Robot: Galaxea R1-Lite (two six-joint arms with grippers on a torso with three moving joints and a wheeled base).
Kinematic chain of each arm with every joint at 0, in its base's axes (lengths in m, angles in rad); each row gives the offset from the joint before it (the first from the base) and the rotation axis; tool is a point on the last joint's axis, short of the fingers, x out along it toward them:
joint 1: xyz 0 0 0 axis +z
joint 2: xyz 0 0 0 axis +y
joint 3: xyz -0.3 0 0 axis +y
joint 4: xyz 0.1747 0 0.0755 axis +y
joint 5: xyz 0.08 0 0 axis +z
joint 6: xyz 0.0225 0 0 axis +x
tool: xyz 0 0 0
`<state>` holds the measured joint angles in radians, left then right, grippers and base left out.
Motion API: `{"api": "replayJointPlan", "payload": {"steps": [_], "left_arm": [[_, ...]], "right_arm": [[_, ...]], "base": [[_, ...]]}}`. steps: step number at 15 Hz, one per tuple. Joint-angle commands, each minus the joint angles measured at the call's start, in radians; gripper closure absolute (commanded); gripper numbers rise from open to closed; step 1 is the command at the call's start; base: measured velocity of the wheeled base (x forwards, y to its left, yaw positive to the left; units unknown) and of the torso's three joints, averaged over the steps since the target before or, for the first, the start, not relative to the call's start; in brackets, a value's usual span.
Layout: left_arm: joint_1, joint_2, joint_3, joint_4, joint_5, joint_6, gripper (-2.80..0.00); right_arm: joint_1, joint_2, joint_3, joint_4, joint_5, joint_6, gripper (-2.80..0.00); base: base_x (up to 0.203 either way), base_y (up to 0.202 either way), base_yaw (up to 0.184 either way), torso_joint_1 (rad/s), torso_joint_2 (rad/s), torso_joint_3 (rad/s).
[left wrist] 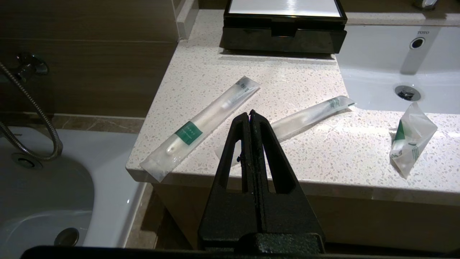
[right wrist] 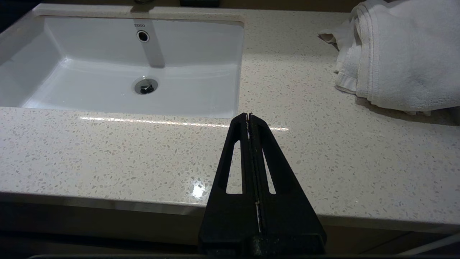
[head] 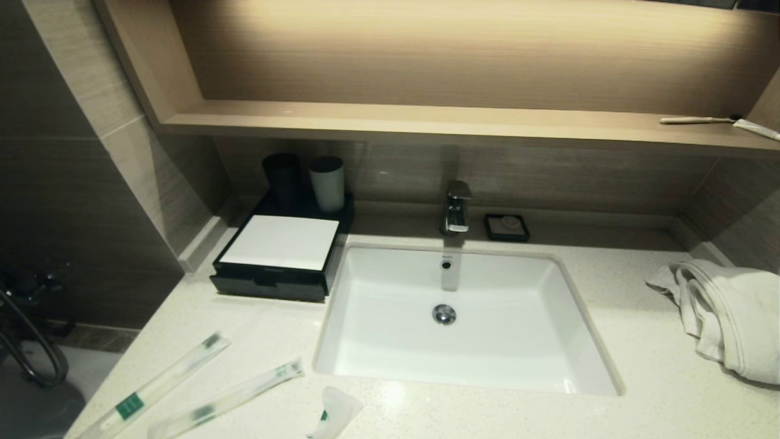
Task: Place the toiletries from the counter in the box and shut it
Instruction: Open the drawer
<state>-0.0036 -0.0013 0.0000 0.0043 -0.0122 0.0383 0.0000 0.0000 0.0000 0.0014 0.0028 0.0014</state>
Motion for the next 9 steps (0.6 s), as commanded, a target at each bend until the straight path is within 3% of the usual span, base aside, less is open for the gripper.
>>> {"api": "replayJointPlan", "payload": {"steps": [1, 9], "left_arm": [[0.0, 0.0, 0.0, 0.0, 0.0, 0.0, 0.0], [-0.001, 0.0, 0.0, 0.002, -0.002, 0.011, 0.0]], "right_arm": [[0.0, 0.0, 0.0, 0.0, 0.0, 0.0, 0.0], [0.0, 0.0, 0.0, 0.0, 0.0, 0.0, 0.0]], "base": [[0.0, 0.0, 0.0, 0.0, 0.0, 0.0], [0.0, 0.0, 0.0, 0.0, 0.0, 0.0]]}}
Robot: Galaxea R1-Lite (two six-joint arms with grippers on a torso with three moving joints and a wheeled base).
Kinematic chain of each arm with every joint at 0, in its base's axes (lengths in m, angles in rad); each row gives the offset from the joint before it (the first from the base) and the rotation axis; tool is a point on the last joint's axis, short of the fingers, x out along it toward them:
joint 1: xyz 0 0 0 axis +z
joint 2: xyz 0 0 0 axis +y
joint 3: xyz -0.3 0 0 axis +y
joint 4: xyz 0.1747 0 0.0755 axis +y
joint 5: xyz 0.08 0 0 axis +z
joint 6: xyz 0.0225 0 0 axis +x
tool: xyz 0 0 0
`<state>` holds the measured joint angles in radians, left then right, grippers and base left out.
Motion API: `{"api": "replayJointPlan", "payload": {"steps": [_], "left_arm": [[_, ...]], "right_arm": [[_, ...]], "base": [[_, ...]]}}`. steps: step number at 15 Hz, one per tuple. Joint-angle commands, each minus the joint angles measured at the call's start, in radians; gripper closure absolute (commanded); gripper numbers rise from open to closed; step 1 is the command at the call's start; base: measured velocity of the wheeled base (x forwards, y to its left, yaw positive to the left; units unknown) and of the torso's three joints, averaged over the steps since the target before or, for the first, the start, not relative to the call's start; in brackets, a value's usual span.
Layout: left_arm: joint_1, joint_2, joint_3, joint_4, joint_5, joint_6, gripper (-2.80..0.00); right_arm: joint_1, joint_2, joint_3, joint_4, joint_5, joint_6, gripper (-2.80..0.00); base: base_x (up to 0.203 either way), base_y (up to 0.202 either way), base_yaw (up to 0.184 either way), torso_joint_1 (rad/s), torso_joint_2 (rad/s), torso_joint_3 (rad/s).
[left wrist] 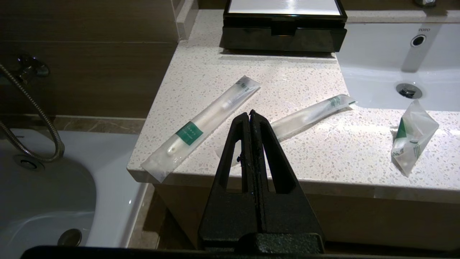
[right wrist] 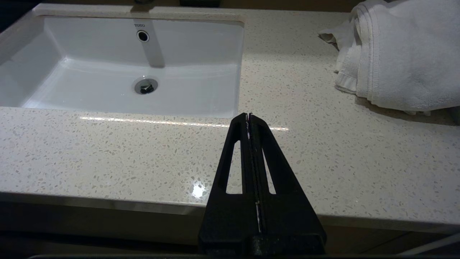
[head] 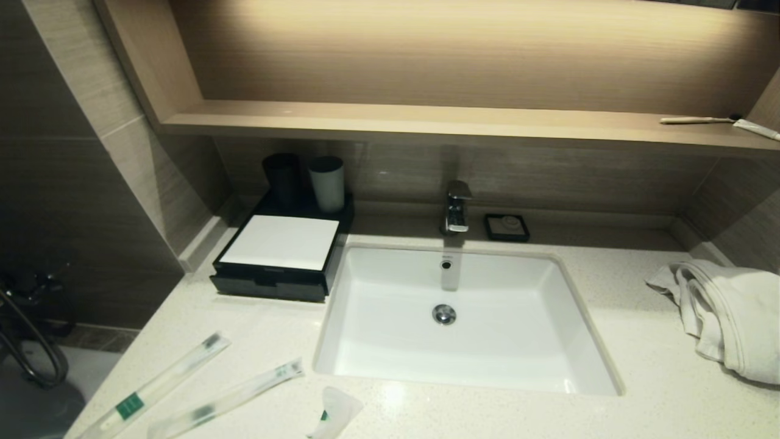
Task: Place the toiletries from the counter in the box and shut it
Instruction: Open the drawer
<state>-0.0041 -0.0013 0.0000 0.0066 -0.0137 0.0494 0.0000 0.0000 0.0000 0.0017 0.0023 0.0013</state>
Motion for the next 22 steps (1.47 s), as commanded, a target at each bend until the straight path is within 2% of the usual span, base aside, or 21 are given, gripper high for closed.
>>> {"api": "replayJointPlan", "payload": {"steps": [1, 8, 11, 14, 17, 19, 22], "left_arm": [[0.001, 0.0, 0.0, 0.0, 0.0, 0.001, 0.0], [0.001, 0.0, -0.007, -0.001, 0.001, 0.005, 0.0], [0.001, 0.0, -0.027, 0.003, -0.012, 0.069, 0.0], [0.001, 0.0, -0.138, 0.034, -0.032, 0.076, 0.0], [0.001, 0.015, -0.317, 0.163, -0.04, 0.076, 0.0], [0.001, 0.116, -0.39, 0.185, -0.04, 0.076, 0.0], [0.002, 0.343, -0.448, 0.115, -0.038, 0.072, 0.0]], "right_arm": [[0.0, 0.0, 0.0, 0.0, 0.001, 0.0, 0.0], [0.0, 0.0, 0.0, 0.0, 0.001, 0.0, 0.0], [0.0, 0.0, 0.0, 0.0, 0.001, 0.0, 0.0], [0.0, 0.0, 0.0, 0.0, 0.001, 0.0, 0.0], [0.0, 0.0, 0.0, 0.0, 0.001, 0.0, 0.0], [0.0, 0.0, 0.0, 0.0, 0.001, 0.0, 0.0], [0.0, 0.0, 0.0, 0.0, 0.001, 0.0, 0.0]], "base": [[0.0, 0.0, 0.0, 0.0, 0.0, 0.0], [0.0, 0.0, 0.0, 0.0, 0.0, 0.0], [0.0, 0.0, 0.0, 0.0, 0.0, 0.0], [0.0, 0.0, 0.0, 0.0, 0.0, 0.0], [0.0, 0.0, 0.0, 0.0, 0.0, 0.0], [0.0, 0.0, 0.0, 0.0, 0.0, 0.0], [0.0, 0.0, 0.0, 0.0, 0.0, 0.0]]}}
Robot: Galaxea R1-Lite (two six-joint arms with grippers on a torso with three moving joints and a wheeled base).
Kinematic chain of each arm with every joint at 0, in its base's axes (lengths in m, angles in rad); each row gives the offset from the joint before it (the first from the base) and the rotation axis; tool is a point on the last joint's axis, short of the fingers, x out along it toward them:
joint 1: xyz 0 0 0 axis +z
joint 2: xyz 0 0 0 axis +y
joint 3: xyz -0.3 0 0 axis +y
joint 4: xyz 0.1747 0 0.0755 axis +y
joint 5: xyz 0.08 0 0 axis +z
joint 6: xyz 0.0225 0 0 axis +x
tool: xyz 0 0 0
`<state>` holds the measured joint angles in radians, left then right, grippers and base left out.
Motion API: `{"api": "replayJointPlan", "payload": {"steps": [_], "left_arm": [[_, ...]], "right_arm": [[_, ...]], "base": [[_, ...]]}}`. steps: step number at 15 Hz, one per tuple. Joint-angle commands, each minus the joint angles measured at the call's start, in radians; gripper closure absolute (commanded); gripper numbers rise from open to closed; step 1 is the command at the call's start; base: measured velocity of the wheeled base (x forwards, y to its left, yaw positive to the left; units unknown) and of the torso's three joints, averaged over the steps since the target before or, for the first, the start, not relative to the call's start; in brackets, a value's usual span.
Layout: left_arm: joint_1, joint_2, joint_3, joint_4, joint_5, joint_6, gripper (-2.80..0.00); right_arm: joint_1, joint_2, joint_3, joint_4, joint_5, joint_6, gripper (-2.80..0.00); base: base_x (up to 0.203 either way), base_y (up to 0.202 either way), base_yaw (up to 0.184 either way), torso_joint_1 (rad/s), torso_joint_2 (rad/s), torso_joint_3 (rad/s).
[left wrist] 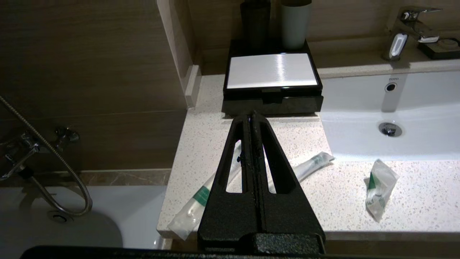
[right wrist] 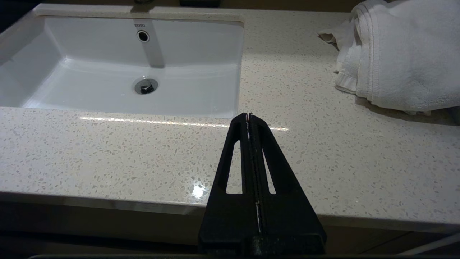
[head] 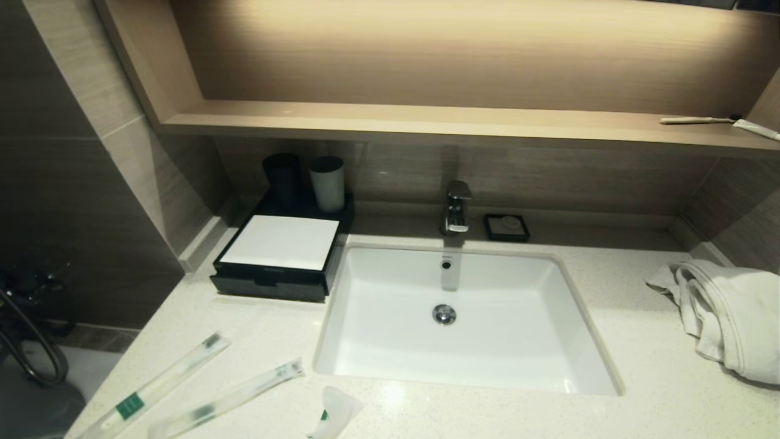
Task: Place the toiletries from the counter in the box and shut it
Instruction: Open the drawer
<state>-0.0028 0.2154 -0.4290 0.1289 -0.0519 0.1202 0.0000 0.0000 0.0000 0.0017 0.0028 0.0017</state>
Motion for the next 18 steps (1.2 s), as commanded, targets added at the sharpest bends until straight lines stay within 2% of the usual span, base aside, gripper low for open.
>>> {"api": "replayJointPlan", "payload": {"steps": [1, 6, 11, 14, 18], "left_arm": [[0.001, 0.21, -0.039, -0.043, 0.001, -0.005, 0.0], [-0.004, 0.601, -0.127, -0.151, -0.008, -0.044, 0.0], [-0.009, 0.963, -0.137, -0.378, -0.021, -0.066, 0.0], [-0.015, 1.13, -0.136, -0.5, -0.02, -0.071, 0.0], [-0.069, 1.304, -0.126, -0.646, -0.017, -0.098, 0.0]], "right_arm": [[0.0, 0.0, 0.0, 0.0, 0.0, 0.0, 0.0], [0.0, 0.0, 0.0, 0.0, 0.0, 0.0, 0.0], [0.0, 0.0, 0.0, 0.0, 0.0, 0.0, 0.0], [0.0, 0.0, 0.0, 0.0, 0.0, 0.0, 0.0], [0.0, 0.0, 0.0, 0.0, 0.0, 0.0, 0.0]], "base": [[0.0, 0.0, 0.0, 0.0, 0.0, 0.0], [0.0, 0.0, 0.0, 0.0, 0.0, 0.0], [0.0, 0.0, 0.0, 0.0, 0.0, 0.0], [0.0, 0.0, 0.0, 0.0, 0.0, 0.0], [0.0, 0.0, 0.0, 0.0, 0.0, 0.0]]}}
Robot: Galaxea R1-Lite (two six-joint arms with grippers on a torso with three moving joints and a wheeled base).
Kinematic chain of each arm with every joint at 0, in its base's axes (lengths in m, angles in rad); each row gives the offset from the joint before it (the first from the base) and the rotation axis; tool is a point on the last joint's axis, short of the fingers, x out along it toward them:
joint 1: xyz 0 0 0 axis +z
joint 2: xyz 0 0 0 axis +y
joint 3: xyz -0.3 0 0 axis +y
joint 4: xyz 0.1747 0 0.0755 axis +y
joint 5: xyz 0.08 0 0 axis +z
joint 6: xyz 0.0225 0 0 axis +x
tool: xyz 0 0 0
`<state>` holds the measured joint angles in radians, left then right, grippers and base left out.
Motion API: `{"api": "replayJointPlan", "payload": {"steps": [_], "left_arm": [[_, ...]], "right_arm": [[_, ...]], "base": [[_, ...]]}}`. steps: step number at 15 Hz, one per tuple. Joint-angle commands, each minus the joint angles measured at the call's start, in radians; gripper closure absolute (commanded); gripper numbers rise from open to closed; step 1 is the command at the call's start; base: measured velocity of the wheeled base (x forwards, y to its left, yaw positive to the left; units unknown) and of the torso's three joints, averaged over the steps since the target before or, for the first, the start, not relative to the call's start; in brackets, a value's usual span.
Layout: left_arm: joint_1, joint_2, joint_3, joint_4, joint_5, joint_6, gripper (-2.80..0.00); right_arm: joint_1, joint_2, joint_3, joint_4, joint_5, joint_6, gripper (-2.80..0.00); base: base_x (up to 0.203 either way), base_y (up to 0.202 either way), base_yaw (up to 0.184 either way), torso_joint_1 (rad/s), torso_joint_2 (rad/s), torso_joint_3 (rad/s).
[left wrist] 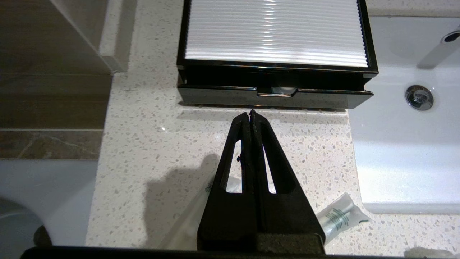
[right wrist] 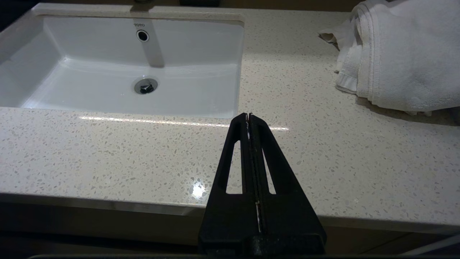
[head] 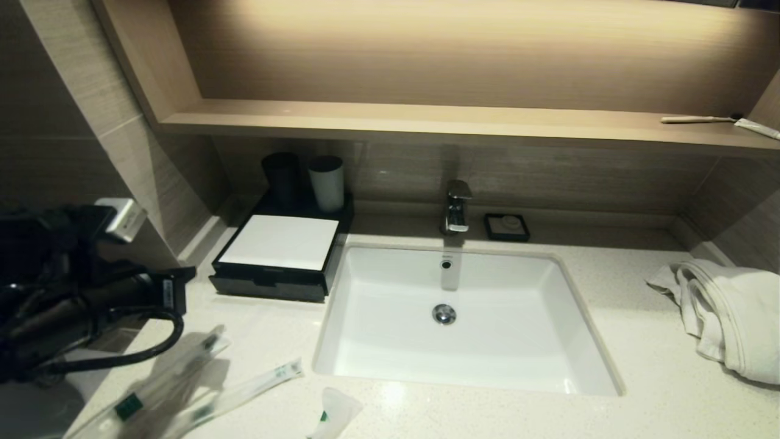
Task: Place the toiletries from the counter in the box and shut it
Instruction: Open the drawer
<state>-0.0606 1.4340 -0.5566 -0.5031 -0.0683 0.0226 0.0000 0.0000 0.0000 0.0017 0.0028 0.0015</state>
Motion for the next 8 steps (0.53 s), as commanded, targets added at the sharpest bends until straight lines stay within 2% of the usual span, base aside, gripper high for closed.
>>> {"api": "replayJointPlan", "payload": {"steps": [1, 6, 8], "left_arm": [[-0.017, 0.127, 0.003, -0.054, 0.002, -0.001, 0.0], [-0.04, 0.316, 0.009, -0.277, 0.06, -0.005, 0.0], [-0.057, 0.358, -0.013, -0.307, 0.065, -0.011, 0.0]], "right_arm": [[0.0, 0.0, 0.0, 0.0, 0.0, 0.0, 0.0], [0.0, 0.0, 0.0, 0.0, 0.0, 0.0, 0.0], [0.0, 0.0, 0.0, 0.0, 0.0, 0.0, 0.0]], "base": [[0.0, 0.0, 0.0, 0.0, 0.0, 0.0], [0.0, 0.0, 0.0, 0.0, 0.0, 0.0], [0.0, 0.0, 0.0, 0.0, 0.0, 0.0]]}}
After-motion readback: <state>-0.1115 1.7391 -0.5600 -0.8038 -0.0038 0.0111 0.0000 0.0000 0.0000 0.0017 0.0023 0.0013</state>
